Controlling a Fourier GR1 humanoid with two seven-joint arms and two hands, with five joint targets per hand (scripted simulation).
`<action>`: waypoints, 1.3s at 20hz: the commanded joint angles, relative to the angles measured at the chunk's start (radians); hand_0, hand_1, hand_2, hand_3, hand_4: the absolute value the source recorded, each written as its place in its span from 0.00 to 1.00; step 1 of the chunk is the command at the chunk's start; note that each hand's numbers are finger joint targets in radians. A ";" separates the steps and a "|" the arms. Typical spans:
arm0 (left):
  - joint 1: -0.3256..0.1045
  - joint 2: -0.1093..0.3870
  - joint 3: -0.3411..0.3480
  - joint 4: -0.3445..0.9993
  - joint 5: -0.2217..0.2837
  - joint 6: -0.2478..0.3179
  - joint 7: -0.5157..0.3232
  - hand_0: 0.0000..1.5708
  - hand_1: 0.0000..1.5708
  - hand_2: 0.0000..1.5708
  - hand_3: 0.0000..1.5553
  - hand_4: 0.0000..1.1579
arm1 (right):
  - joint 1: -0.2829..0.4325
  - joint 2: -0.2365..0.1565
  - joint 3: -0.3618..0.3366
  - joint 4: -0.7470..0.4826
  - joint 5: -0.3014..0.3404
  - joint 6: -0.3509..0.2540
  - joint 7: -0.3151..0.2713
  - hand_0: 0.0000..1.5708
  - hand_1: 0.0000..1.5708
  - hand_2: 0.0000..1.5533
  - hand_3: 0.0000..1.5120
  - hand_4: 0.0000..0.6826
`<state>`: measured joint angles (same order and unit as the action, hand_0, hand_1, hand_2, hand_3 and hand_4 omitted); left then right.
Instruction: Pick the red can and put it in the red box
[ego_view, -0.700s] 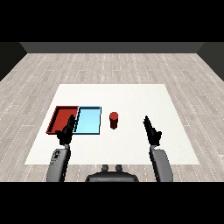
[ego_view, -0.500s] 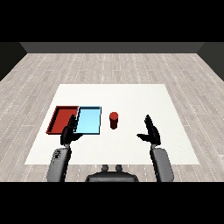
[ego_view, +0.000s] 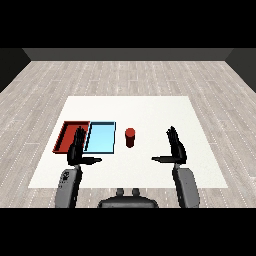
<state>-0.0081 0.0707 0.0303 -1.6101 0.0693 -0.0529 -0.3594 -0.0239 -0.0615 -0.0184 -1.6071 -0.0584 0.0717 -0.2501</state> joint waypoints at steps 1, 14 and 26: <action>-0.027 -0.019 -0.006 0.043 -0.025 0.004 -0.096 0.00 0.00 0.00 0.00 0.00 | -0.050 0.014 0.000 0.058 0.007 0.005 -0.065 0.00 0.00 0.00 0.00 0.00; 0.121 -0.020 -0.023 -0.110 0.026 -0.065 -0.079 0.00 0.00 0.00 0.00 0.00 | 0.042 0.002 -0.012 0.073 0.005 0.049 -0.122 0.00 0.00 0.00 0.00 0.00; -0.015 -0.038 0.018 0.003 0.024 -0.007 -0.072 0.00 0.00 0.00 0.00 0.00 | -0.266 0.043 -0.038 0.320 0.000 -0.026 -0.039 0.00 0.00 0.00 0.00 0.00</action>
<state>-0.0293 0.0440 0.0601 -1.5769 0.0992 -0.0777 -0.4548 -0.1958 -0.0296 -0.0329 -1.3931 -0.0514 0.0656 -0.2925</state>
